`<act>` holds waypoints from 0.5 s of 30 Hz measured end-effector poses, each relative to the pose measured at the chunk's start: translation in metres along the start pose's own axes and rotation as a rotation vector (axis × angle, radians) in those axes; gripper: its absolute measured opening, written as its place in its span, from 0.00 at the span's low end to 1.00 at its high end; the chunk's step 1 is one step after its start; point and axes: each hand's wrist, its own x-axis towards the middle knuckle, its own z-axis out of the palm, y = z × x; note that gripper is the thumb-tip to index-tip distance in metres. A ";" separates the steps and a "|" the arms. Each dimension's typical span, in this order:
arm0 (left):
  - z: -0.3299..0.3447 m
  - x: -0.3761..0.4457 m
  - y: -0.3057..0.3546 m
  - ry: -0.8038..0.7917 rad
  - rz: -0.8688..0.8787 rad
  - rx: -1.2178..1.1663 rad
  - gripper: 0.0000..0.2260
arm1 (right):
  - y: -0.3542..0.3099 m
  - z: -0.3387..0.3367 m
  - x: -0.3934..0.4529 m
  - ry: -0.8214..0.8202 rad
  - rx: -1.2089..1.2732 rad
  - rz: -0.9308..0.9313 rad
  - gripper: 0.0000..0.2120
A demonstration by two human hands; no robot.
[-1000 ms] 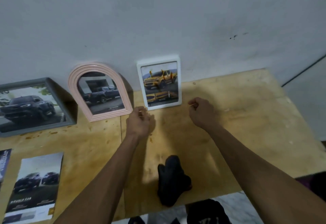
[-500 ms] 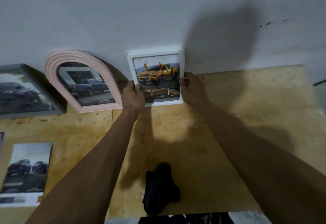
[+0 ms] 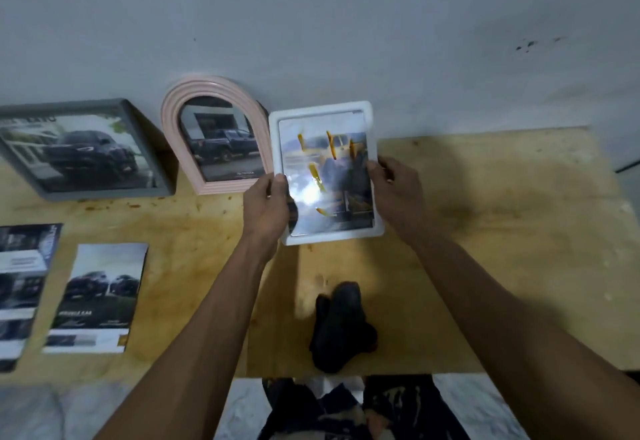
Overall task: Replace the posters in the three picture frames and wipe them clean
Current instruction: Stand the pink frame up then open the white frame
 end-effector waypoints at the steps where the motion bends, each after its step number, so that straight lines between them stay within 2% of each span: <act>1: -0.015 -0.010 -0.002 -0.009 -0.020 -0.048 0.13 | -0.006 0.005 -0.015 -0.001 0.028 0.004 0.09; 7: -0.112 -0.062 -0.031 -0.004 -0.143 -0.265 0.11 | -0.043 0.046 -0.109 -0.033 0.279 0.134 0.12; 15: -0.218 -0.112 -0.077 0.093 -0.265 -0.553 0.10 | -0.068 0.102 -0.236 -0.364 0.641 0.473 0.12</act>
